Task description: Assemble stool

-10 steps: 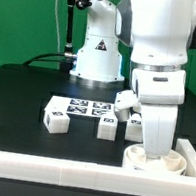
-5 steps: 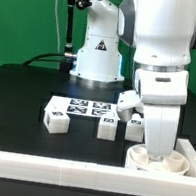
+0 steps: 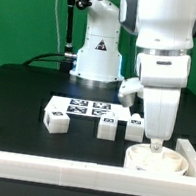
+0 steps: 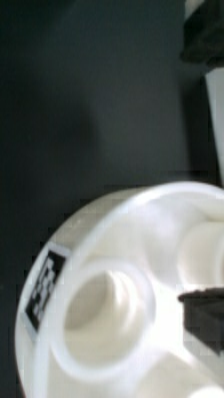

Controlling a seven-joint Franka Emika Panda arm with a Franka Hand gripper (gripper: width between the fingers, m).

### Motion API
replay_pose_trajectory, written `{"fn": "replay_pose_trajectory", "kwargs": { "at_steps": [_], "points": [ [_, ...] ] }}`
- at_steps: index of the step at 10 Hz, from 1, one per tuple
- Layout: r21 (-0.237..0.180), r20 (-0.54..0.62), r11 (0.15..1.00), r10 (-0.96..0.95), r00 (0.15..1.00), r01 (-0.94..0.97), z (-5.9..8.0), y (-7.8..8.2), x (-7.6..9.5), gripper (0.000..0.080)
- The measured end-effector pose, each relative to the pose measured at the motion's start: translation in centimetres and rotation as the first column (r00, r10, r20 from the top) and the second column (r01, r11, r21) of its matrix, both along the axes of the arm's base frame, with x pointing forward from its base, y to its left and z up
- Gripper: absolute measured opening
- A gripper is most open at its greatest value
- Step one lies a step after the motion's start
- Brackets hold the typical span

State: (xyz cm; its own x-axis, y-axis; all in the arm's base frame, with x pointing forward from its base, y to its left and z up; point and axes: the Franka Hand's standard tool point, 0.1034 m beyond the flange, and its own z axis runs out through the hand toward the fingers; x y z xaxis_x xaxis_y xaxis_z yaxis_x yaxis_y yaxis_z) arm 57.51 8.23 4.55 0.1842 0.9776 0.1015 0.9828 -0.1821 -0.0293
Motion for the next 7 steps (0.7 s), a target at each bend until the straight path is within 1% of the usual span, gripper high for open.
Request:
{"fn": "replay_pose_trajectory", "kwargs": {
  "at_steps": [1,2,3,4,5,6,7],
  "points": [
    [-0.005,-0.002,1.000,-0.003,1.000,0.003,0.9,-0.4,0.1,0.0645],
    [-0.007,0.006,1.000,-0.007,1.000,0.007,1.4,-0.7,0.2,0.0645],
    [-0.007,0.032,1.000,-0.023,0.999,0.023,1.7,-1.5,-0.2,0.0648],
    [-0.010,0.054,0.999,-0.043,0.998,0.044,1.6,-2.7,-1.7,0.0648],
    [-0.013,0.045,0.998,-0.054,0.998,0.054,1.1,-3.7,-3.2,0.0648],
    [-0.016,0.044,0.998,-0.057,0.997,0.058,0.5,-5.0,-4.4,0.0648],
    [-0.015,0.041,0.997,-0.075,0.996,0.076,0.6,-4.9,-4.2,0.0648]
  ]
}}
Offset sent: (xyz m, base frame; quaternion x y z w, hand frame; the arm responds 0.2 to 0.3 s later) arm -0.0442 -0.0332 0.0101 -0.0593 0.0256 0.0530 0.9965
